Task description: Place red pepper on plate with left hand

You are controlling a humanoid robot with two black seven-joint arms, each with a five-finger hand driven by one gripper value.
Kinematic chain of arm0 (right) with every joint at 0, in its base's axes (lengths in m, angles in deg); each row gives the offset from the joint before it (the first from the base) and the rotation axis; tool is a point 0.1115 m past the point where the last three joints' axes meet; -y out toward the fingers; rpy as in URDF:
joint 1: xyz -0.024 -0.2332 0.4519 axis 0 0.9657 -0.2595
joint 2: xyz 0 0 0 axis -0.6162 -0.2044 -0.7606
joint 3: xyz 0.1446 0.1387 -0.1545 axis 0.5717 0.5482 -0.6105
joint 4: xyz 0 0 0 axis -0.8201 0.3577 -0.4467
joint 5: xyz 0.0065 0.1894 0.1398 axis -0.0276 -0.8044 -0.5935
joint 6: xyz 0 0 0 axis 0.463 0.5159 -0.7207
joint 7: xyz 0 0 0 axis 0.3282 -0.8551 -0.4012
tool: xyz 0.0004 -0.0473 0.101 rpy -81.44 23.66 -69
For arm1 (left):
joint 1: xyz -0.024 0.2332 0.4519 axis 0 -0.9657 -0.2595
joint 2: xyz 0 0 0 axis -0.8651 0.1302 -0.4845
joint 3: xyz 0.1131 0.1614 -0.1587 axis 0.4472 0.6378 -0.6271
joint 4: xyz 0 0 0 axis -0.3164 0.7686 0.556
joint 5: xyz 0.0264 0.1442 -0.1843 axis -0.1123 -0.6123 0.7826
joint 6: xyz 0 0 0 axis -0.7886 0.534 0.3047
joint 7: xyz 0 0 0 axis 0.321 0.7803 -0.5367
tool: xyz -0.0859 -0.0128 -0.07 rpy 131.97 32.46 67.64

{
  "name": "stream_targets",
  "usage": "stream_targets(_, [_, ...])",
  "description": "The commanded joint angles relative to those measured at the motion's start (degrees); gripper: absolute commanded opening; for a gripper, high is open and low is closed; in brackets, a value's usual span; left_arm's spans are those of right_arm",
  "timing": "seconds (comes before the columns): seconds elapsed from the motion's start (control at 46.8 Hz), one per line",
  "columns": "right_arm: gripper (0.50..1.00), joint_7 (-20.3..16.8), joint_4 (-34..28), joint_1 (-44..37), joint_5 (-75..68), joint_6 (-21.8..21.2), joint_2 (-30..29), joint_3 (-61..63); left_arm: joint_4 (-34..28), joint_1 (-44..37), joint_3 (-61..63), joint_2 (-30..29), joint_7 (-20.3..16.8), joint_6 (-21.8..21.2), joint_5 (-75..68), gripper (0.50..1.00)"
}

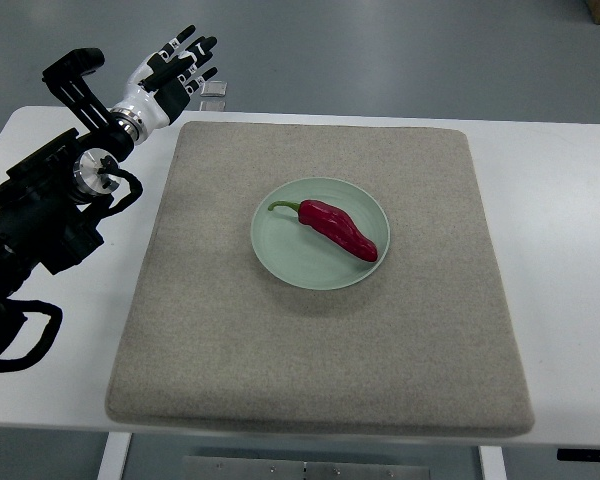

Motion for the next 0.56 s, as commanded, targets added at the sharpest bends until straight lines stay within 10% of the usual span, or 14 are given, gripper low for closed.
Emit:
stream_targets(0.0, [0.932, 0.0, 0.0, 0.0, 0.0, 0.0, 0.0, 0.0, 0.0, 0.0, 0.0, 0.0, 0.0, 0.0, 0.0, 0.958])
stream_targets(0.534, [0.932, 0.3, -2.8, 0.4, 0.4, -0.9, 0.0, -0.1, -0.1, -0.3, 0.0, -0.1, 0.0, 0.0, -0.2, 0.958])
